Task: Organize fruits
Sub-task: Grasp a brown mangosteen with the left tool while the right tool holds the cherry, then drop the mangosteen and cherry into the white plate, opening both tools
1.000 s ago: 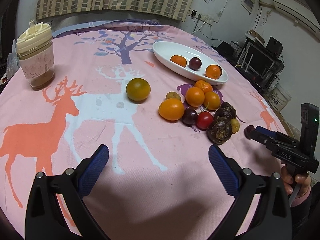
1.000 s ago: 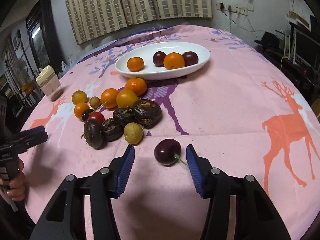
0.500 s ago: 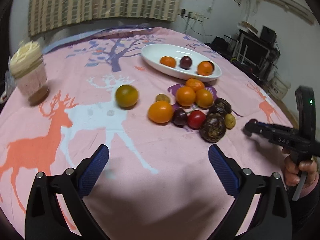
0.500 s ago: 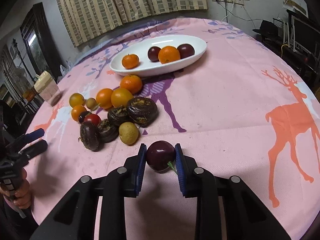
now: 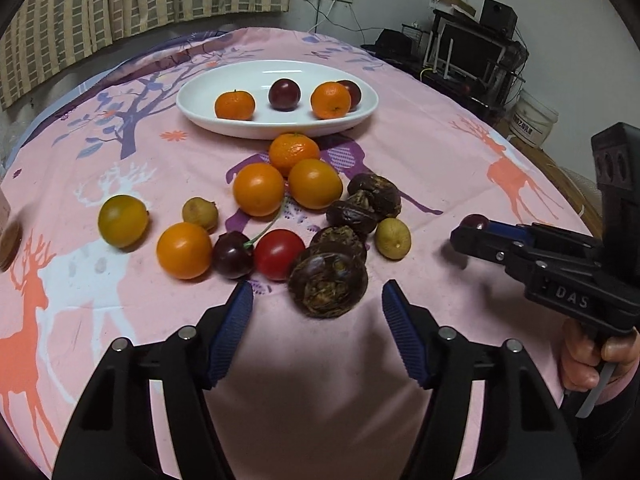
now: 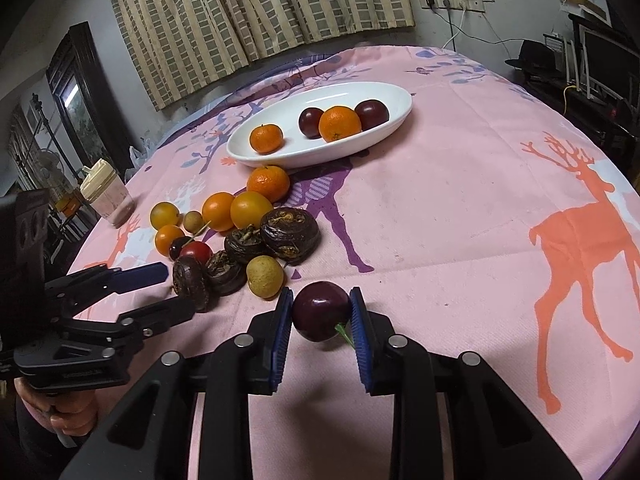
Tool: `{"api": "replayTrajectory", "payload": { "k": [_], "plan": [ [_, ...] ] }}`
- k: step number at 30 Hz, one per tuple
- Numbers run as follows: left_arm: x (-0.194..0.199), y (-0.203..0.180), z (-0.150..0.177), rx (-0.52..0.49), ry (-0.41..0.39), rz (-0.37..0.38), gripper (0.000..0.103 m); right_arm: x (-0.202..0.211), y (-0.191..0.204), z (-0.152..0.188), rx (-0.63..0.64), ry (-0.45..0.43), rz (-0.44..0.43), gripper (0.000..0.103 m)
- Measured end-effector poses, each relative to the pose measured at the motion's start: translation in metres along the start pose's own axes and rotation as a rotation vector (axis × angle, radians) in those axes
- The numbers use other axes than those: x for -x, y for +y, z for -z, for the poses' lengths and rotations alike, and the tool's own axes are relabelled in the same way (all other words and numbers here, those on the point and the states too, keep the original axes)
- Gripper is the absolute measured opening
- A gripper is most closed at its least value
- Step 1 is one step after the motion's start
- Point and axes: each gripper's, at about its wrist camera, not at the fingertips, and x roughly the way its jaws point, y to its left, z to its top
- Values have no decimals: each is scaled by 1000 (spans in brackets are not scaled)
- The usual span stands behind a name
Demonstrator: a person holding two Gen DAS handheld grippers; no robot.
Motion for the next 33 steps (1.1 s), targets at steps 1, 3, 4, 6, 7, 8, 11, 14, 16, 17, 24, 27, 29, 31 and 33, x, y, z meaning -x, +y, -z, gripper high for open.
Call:
{"api": "replayTrajectory", "payload": {
  "k": [1,3,4,6,7,8,11,14,16,17,24,27,29,31,33],
  "plan": [
    [-3,-1,-1,0,8,-3,63,1,0,0,0,-3,-6,29],
    [-8,-2,-2,-3,25,-6,55,1,0,0,0,-7,-12,29],
    [-11,-3,-3,-5,36,-5,51,2,-1,0,-1,-9,-16,29],
    [-15,-5,-4,-5,49,-15,49,2,-1,0,-2,-13,-22,29],
    [-17,-5,-5,-4,56,-20,48,3,-1,0,-3,-16,-26,29],
    [-17,-5,-4,-3,56,-22,47,3,-2,0,-3,-18,-29,29],
    [-18,-6,-5,-8,57,-26,43,5,-2,0,-4,-25,-37,29],
    [-17,-6,-5,-6,55,-26,43,6,-2,0,-4,-30,-42,29],
    [-14,-5,-4,8,49,-17,42,7,-2,1,-4,-35,-45,29],
    [-11,-4,-3,15,45,-10,42,8,-3,1,-4,-42,-46,29],
    [21,9,-22,48,-50,63,42,11,3,-28,25,-90,-75,29],
    [27,16,-56,57,-117,53,42,4,8,-66,48,-147,-55,29],
    [23,20,-83,69,-160,35,43,-9,6,-93,32,-158,-61,29],
    [14,27,-110,85,-184,23,43,-28,5,-120,19,-168,-49,29],
    [-3,36,-139,105,-187,1,43,-47,4,-142,26,-176,-11,29]
  ]
}}
